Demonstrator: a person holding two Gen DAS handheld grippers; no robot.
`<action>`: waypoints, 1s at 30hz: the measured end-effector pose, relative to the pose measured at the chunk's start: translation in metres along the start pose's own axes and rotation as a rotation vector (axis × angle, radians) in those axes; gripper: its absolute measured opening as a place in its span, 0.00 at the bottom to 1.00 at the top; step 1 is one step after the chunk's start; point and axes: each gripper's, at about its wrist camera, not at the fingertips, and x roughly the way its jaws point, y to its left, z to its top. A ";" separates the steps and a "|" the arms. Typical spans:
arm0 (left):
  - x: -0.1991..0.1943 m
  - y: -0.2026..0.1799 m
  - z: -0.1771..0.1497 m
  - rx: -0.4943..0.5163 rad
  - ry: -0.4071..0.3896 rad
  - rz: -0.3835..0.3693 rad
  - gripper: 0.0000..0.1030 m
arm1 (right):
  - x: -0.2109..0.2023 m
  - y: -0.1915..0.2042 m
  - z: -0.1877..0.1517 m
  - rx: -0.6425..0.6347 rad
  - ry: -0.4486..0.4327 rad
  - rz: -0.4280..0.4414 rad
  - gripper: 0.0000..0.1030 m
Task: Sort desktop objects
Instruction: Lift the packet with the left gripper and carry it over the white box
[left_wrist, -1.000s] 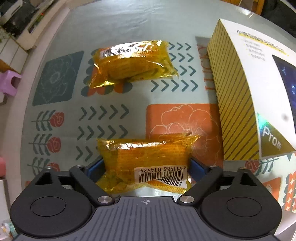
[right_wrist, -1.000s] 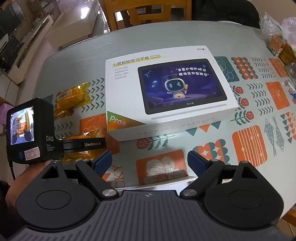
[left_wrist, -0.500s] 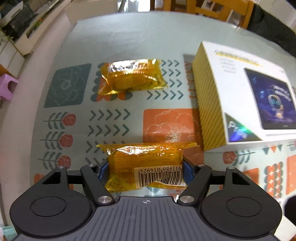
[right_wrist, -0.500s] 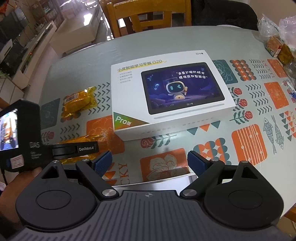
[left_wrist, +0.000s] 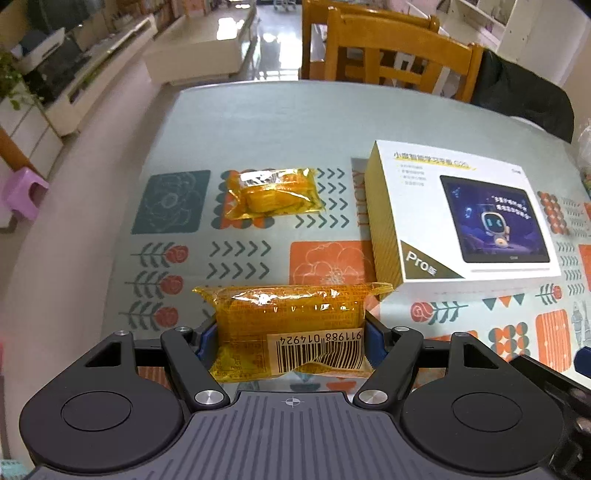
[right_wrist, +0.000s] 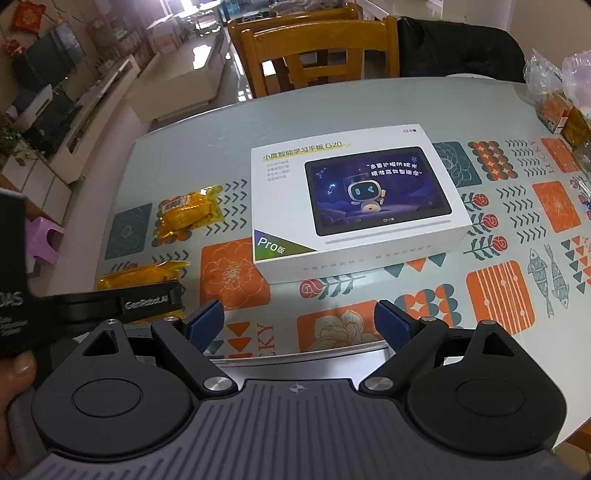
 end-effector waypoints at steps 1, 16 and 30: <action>-0.004 0.000 -0.003 -0.004 -0.004 0.000 0.69 | -0.002 -0.001 -0.001 -0.004 -0.002 0.004 1.00; -0.043 -0.022 -0.069 -0.074 -0.007 0.051 0.69 | -0.020 -0.029 -0.032 -0.078 0.006 0.057 1.00; -0.066 -0.043 -0.096 -0.043 -0.029 0.032 0.69 | -0.037 -0.052 -0.057 -0.042 -0.013 0.043 1.00</action>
